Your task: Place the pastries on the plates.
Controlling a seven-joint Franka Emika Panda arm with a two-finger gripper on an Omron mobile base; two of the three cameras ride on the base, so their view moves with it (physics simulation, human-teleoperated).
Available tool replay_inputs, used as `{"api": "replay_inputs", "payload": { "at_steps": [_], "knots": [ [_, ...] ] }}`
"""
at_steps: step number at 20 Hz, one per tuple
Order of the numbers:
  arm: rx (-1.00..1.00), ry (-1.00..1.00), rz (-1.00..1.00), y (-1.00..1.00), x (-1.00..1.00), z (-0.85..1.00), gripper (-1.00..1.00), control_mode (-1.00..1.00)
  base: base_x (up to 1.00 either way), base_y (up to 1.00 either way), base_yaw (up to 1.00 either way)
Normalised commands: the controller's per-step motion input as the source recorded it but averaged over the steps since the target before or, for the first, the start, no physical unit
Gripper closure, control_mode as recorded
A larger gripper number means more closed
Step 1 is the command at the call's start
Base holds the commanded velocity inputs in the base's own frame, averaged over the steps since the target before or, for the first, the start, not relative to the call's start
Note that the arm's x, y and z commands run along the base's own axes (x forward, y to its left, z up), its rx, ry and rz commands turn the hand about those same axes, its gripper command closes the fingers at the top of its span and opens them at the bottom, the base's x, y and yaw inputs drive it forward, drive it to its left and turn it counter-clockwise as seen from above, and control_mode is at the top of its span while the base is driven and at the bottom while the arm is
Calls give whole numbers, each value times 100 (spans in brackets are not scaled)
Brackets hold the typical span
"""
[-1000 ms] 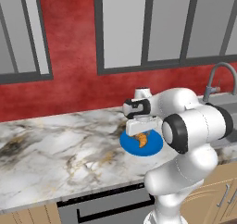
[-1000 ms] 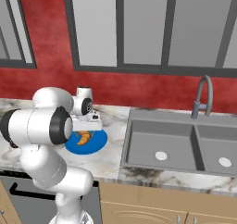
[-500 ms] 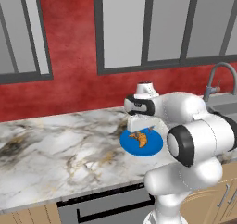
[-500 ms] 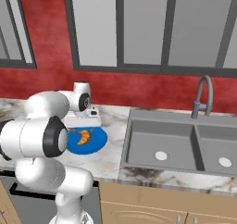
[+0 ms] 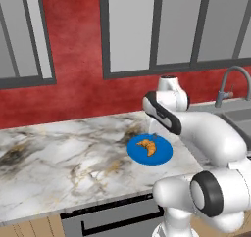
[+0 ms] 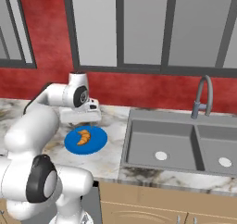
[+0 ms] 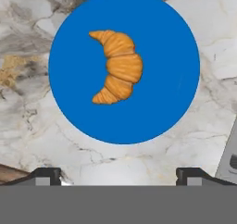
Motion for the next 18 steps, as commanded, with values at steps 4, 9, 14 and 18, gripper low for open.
{"api": "replay_inputs", "payload": {
  "at_steps": [4, 9, 14, 18],
  "knots": [
    [0, -14, -3, -21, -47, 77, -100, -100, 0, 0, 0],
    [0, -17, -3, -3, -43, 79, -100, -100, 0, 0, 0],
    [0, -4, -7, -5, -67, 61, -100, -100, 0, 0, 0],
    [2, 0, -11, -14, -75, 53, -100, -100, 0, 0, 0]
  ]
}}
